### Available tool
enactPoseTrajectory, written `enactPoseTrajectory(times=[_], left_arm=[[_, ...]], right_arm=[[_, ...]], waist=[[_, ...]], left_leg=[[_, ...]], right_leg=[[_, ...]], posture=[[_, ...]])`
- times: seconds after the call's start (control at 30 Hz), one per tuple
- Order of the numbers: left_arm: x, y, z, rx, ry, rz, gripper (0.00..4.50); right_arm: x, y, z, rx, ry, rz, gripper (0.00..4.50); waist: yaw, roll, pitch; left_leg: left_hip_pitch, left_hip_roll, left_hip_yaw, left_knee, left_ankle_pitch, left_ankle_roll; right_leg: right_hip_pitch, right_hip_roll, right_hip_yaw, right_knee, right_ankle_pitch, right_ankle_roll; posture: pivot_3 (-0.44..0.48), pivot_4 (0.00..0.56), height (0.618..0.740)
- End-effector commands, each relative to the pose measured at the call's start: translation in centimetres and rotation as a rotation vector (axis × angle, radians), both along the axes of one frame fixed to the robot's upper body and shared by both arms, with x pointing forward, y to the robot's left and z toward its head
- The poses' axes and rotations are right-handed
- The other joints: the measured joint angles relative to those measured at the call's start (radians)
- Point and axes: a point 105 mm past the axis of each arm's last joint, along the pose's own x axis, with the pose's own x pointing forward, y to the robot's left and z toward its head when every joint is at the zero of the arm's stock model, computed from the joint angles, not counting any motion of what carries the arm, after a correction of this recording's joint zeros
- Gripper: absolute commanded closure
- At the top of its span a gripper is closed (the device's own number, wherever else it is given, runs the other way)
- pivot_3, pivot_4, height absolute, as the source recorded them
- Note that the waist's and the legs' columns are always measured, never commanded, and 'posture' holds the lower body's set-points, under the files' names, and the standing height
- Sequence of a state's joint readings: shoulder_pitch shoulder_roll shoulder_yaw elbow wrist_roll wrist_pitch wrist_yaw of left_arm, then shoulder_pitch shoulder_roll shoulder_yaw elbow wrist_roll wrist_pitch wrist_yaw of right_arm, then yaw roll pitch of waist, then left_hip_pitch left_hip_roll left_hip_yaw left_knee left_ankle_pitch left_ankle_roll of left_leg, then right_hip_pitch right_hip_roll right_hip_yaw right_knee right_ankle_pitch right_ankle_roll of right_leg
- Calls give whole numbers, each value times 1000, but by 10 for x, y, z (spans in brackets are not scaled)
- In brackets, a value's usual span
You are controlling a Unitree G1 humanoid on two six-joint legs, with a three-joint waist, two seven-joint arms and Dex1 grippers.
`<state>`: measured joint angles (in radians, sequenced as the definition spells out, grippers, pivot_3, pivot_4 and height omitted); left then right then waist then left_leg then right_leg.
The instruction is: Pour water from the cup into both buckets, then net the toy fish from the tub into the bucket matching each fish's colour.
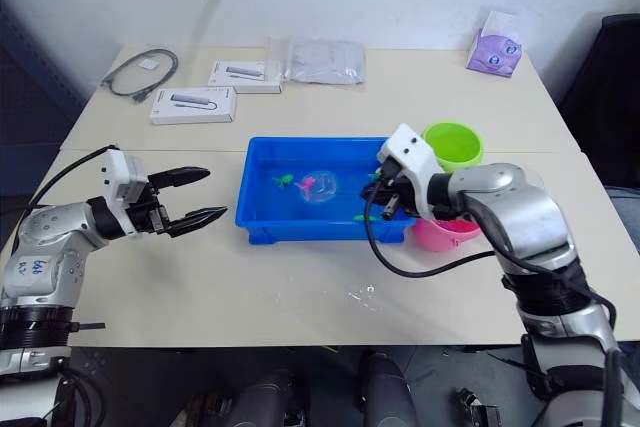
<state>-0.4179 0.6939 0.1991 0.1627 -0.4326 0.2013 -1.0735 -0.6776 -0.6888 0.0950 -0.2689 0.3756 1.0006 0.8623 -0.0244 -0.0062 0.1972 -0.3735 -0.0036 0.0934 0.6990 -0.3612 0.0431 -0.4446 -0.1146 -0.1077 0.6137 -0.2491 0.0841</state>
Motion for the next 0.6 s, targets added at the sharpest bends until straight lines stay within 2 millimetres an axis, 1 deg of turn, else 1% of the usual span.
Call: enactPoseTrajectory(times=[0.03, 0.1, 0.17, 0.23, 0.37, 0.43, 0.5, 0.6], left_arm=[[-1, -18, 17, -12, -55, -76, 9], [0, -25, 19, -18, -58, -106, 9], [1, -34, 22, -26, -63, -138, 9], [2, -41, 24, -35, -64, -169, 9], [4, -58, 25, -42, -54, -244, 9], [4, -65, 23, -48, -48, -281, 9], [5, -72, 22, -55, -39, -320, 9], [5, -81, 19, -59, -20, -371, 9]], right_arm=[[-19, -7, 25, 80, -109, 46, 4500], [-27, -16, 27, 96, -126, 19, 4500], [-38, -25, 33, 140, -184, 6, 4500], [-48, -37, 34, 140, -215, -31, 4500], [-68, -70, 31, 149, -297, -160, 4500], [-79, -86, 34, 177, -343, -234, 4500], [-91, -102, 31, 149, -394, -282, 4500], [-106, -125, 22, 76, -438, -367, 4500]], waist=[[6, 0, 0], [15, 0, 0], [23, 0, 0], [30, 0, 0], [46, 0, 0], [50, 0, 0], [52, 0, 0], [51, 0, 0]], left_leg=[[0, 0, 0, 0, 0, 0], [0, 0, 0, 0, 0, 0], [0, 0, 0, 0, 0, 0], [0, 0, 0, 0, 0, 0], [0, -1, 0, 0, 0, 0], [1, -1, 1, 0, 0, 0], [1, -1, 1, 0, 0, 0], [2, -1, 1, 0, 0, 1]], right_leg=[[0, 0, 0, 0, 0, 0], [0, 0, 0, 0, 0, 0], [0, 0, 1, 0, 0, 0], [0, 1, 0, 0, 0, 0], [1, 2, 0, -1, 0, 0], [1, 4, 1, -1, 0, 1], [2, 5, 1, 0, 1, 1], [3, 7, 1, -1, 1, 1]], posture=[[0, 150, 740], [0, 150, 740], [0, 150, 740], [0, 150, 740], [0, 150, 740], [0, 150, 740], [0, 150, 740], [0, 150, 740]])
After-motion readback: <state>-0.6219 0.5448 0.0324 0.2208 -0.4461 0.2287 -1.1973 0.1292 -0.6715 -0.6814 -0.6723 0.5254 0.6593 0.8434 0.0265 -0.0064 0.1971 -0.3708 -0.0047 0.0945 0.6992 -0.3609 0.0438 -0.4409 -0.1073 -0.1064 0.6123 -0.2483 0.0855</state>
